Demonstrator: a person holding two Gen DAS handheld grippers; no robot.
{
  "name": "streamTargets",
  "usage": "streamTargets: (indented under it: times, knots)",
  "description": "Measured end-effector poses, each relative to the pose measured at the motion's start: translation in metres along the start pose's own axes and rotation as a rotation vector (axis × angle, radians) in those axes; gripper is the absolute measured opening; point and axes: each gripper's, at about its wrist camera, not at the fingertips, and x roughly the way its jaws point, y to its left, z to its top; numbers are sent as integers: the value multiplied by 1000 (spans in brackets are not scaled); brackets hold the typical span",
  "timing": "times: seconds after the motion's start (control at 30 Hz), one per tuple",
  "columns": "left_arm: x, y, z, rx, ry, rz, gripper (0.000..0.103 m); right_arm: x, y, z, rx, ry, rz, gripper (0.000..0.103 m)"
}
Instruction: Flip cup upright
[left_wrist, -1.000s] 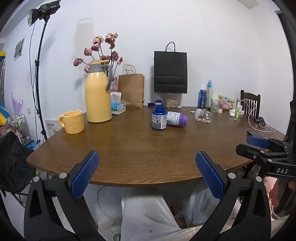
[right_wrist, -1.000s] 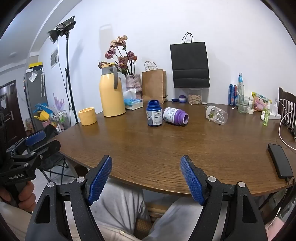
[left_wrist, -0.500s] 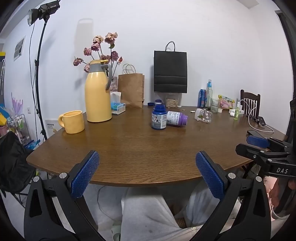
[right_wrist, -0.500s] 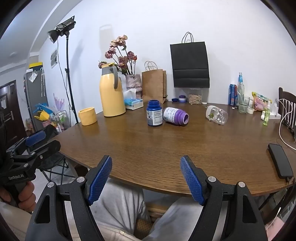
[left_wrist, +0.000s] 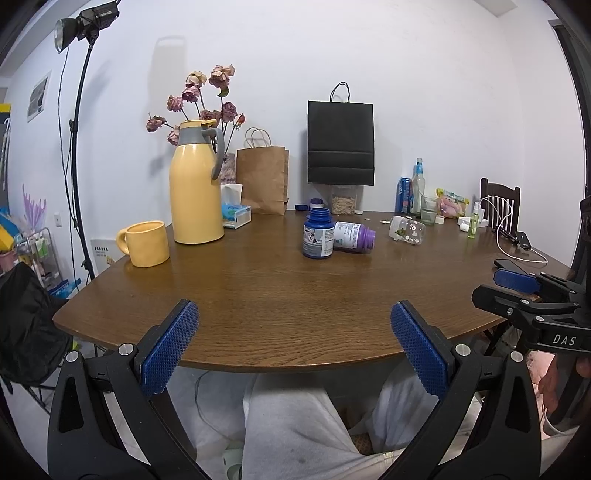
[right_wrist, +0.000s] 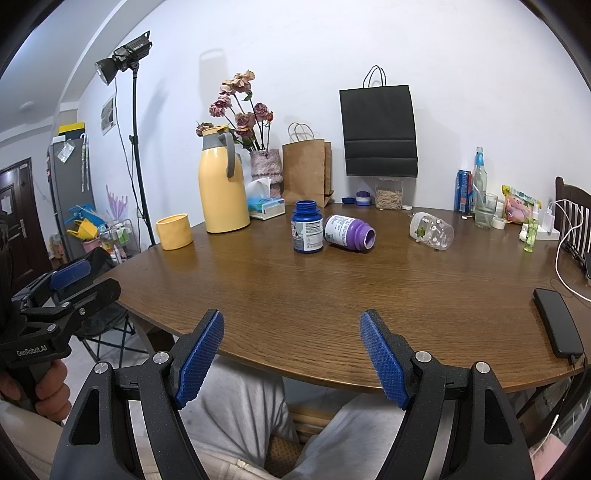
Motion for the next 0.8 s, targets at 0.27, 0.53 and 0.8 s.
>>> streamTargets:
  times: [0.27, 0.53, 0.8]
  knots:
    - [0, 1, 1, -1, 3, 4, 103, -1, 0, 5, -10, -16, -5, 81]
    - [0, 1, 2, 3, 1, 14, 103, 1, 16, 13, -51, -41, 35, 81]
    - [2, 3, 4, -8, -6, 19, 103, -1, 16, 9, -50, -42, 29, 81]
